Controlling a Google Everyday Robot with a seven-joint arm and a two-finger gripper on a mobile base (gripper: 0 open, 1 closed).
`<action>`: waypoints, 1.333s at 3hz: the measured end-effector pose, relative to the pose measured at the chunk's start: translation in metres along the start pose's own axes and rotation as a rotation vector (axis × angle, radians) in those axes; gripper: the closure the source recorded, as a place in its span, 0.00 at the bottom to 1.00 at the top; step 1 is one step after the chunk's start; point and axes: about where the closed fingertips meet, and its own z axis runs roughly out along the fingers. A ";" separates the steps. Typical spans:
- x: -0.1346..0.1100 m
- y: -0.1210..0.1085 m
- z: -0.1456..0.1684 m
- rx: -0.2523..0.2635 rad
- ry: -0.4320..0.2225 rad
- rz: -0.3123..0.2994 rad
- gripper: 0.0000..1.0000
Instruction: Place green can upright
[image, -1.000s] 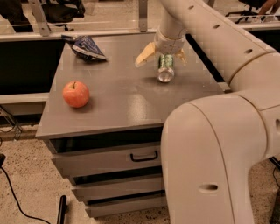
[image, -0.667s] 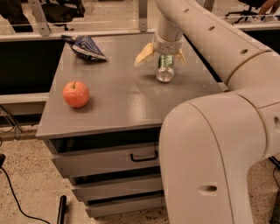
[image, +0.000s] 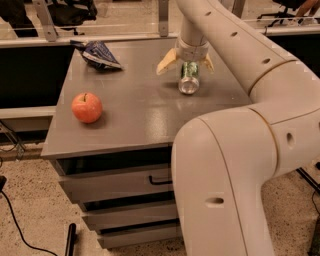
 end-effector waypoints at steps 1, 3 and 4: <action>-0.004 -0.006 -0.005 0.018 0.013 -0.015 0.00; -0.007 -0.010 -0.008 -0.011 0.009 -0.042 0.40; -0.007 -0.006 -0.001 -0.041 0.009 -0.067 0.62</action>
Offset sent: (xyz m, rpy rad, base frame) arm 0.0128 -0.0228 0.0342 -0.0229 0.0084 0.0217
